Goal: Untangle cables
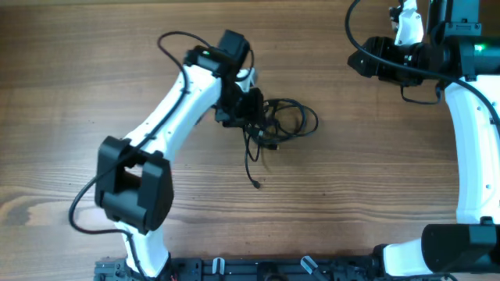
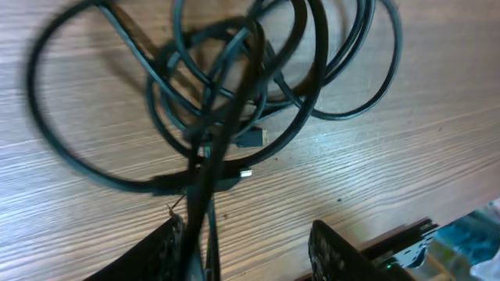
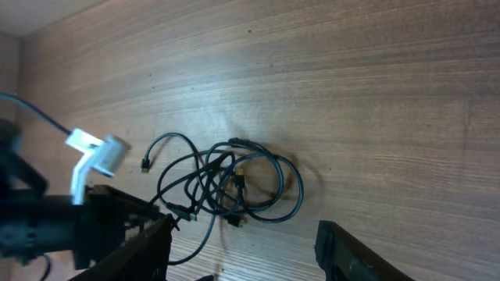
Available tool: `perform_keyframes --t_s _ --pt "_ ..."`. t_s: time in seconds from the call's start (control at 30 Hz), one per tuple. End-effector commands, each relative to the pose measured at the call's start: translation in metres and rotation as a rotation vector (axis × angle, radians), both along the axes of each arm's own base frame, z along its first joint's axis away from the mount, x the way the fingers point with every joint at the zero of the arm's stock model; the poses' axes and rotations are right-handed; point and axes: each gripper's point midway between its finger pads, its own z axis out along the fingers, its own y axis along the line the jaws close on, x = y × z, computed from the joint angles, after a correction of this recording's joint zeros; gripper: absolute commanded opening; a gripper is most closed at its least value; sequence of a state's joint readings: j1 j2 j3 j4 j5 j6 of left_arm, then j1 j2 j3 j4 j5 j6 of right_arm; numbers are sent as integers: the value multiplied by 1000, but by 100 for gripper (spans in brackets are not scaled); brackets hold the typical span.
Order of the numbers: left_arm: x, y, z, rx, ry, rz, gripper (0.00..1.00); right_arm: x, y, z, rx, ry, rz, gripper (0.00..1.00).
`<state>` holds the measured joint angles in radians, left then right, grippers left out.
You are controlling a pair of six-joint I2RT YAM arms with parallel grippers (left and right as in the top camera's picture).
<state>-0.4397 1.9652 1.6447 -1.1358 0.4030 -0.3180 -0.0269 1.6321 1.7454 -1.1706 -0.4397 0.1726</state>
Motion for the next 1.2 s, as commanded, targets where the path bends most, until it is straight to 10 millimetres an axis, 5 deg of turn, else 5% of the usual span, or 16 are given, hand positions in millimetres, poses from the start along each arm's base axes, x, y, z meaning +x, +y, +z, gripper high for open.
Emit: perform_keyframes --t_s 0.0,0.03,0.07,0.13,0.2,0.23,0.33,0.43,0.57,0.7,0.87,1.17 --pt "-1 0 -26 56 26 -28 41 0 -2 2 -10 2 -16 61" --pt "5 1 -31 73 10 -3 8 1 -2 2 -10 0 -16 61" --pt "15 -1 -29 57 -23 15 4 1 -2 2 -10 -2 -16 61" --pt "26 -1 -11 31 -49 69 4 1 -2 2 -11 -1 -15 61" --pt "37 -4 35 -41 -126 82 4 0 -2 2 -10 1 -14 61" --pt "38 -8 74 -120 -180 81 4 -1 4 5 11 -14 33 60" --pt "33 -1 141 -249 -276 123 4 -14 49 33 209 -134 315 58" --pt "31 16 172 -306 -286 241 4 -17 61 40 265 -139 342 58" --pt "26 4 214 -561 -265 180 4 -10 83 36 228 -101 273 58" --pt "29 8 231 -665 -237 189 4 -2 104 29 160 -102 212 61" --pt "40 33 235 -694 -240 246 4 3 106 -2 167 15 60 61" --pt "41 34 235 -688 -251 243 4 20 170 -47 318 171 94 57"
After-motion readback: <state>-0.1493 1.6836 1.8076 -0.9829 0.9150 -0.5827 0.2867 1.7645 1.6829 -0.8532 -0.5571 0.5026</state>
